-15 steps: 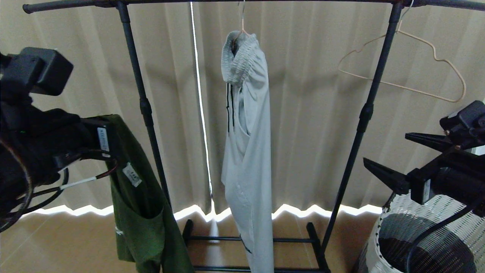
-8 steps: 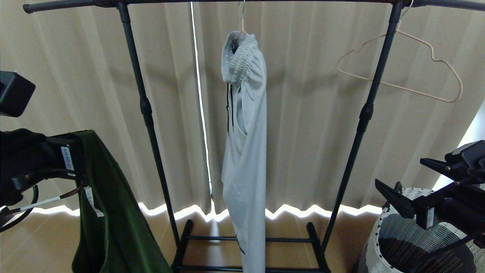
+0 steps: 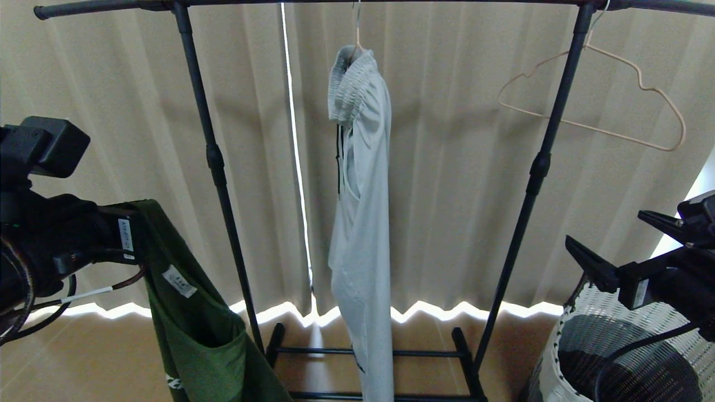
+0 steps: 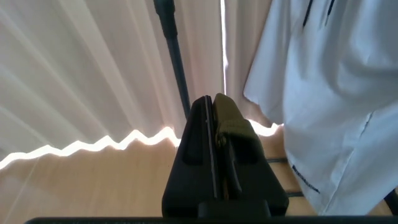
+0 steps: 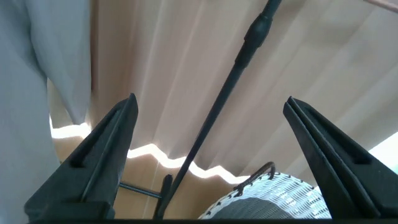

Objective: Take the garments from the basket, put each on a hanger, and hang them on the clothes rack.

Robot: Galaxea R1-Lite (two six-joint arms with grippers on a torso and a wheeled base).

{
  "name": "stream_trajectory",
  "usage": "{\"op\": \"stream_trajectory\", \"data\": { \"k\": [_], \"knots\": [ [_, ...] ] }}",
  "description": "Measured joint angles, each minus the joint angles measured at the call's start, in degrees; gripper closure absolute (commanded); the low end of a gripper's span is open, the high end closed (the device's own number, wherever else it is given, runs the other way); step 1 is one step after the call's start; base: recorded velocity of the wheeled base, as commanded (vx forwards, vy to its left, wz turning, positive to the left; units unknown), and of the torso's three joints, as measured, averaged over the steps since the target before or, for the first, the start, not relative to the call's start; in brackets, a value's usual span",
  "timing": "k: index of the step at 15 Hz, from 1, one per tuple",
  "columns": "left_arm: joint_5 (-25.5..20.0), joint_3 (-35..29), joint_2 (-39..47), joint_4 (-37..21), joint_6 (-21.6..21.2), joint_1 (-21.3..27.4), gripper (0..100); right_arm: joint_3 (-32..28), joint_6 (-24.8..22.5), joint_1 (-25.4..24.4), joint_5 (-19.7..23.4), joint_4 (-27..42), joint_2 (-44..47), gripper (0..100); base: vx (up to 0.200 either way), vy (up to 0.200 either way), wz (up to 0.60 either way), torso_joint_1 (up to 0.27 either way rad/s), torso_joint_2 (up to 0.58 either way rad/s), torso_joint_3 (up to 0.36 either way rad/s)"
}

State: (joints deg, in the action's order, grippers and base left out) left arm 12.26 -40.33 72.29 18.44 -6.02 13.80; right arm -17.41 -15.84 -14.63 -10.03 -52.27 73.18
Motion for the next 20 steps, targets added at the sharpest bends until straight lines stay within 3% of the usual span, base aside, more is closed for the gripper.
{"op": "stream_trajectory", "data": {
  "k": [7,11,17,20],
  "knots": [
    [0.2,0.7,-1.9,-0.2,-0.2,0.0,100,-0.1,0.4,0.1,0.4,-3.4,0.0,0,0.000,0.000,0.00,0.009,-0.02,-0.004],
    [0.2,0.8,-2.6,-0.4,-0.2,0.1,100,0.4,0.4,0.1,0.3,-3.8,0.1,0,0.000,0.000,0.00,0.151,-0.19,-0.226],
    [0.3,0.8,-2.8,-0.4,-0.3,0.2,100,0.6,0.4,0.1,0.3,-4.0,0.2,0,0.000,0.000,0.00,0.122,-0.58,-0.251],
    [0.3,0.8,-2.9,-0.3,-0.3,0.2,100,0.7,0.4,0.1,0.3,-3.9,0.2,0,0.000,0.000,0.00,0.326,-0.48,-0.263]
  ]
}}
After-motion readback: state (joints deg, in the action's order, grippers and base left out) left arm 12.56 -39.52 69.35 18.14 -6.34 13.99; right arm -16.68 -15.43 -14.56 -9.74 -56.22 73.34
